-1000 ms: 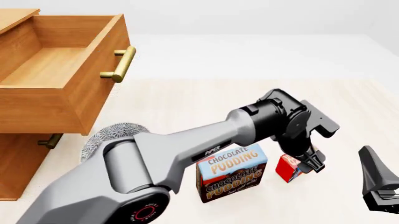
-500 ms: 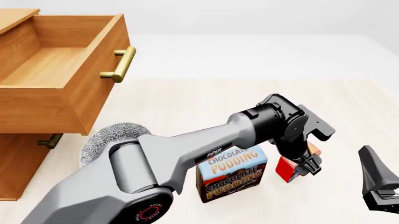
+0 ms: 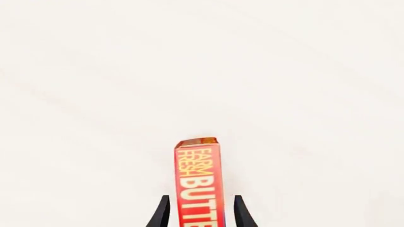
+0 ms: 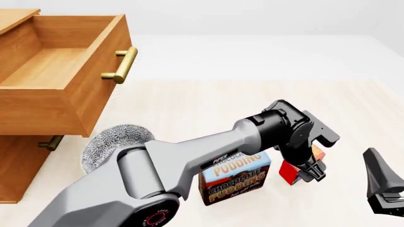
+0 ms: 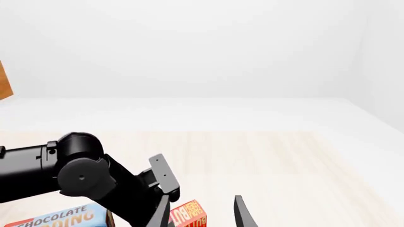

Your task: Put the butter at the back in the top drawer of the cabinet and close it.

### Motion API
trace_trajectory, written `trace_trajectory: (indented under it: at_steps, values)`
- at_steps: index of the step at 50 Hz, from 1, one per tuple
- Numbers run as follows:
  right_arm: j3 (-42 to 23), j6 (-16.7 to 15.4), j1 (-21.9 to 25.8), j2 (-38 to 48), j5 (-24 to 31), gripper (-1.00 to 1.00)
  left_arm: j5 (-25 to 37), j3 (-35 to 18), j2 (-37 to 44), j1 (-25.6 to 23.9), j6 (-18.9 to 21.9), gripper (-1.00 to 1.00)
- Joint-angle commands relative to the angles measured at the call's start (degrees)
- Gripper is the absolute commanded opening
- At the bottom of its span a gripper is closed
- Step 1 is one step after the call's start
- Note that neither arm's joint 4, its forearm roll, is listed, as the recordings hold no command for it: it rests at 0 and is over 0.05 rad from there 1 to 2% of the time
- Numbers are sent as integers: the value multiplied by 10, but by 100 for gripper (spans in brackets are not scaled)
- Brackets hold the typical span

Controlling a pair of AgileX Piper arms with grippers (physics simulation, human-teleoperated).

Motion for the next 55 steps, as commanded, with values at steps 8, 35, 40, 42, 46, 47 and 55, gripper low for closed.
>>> trace_trajectory:
  at_steps: [8, 35, 40, 42, 46, 47, 55]
  values:
    - [0, 0, 0, -2, 2, 100, -6, 8, 3, -2, -5, 100]
    - [0, 0, 0, -3, 3, 100, -1, -1, 12, -3, -11, 100]
    - [0, 0, 0, -3, 3, 100, 0, -5, 15, -3, -11, 100]
    - [0, 0, 0, -3, 3, 100, 0, -5, 16, -3, -12, 100]
    - [0, 0, 0, -3, 3, 100, 0, -5, 17, -4, -13, 100]
    - [0, 0, 0, -2, 3, 100, 2, -9, 18, -4, -14, 100]
    - [0, 0, 0, -3, 3, 100, 0, -8, 22, -4, -16, 100]
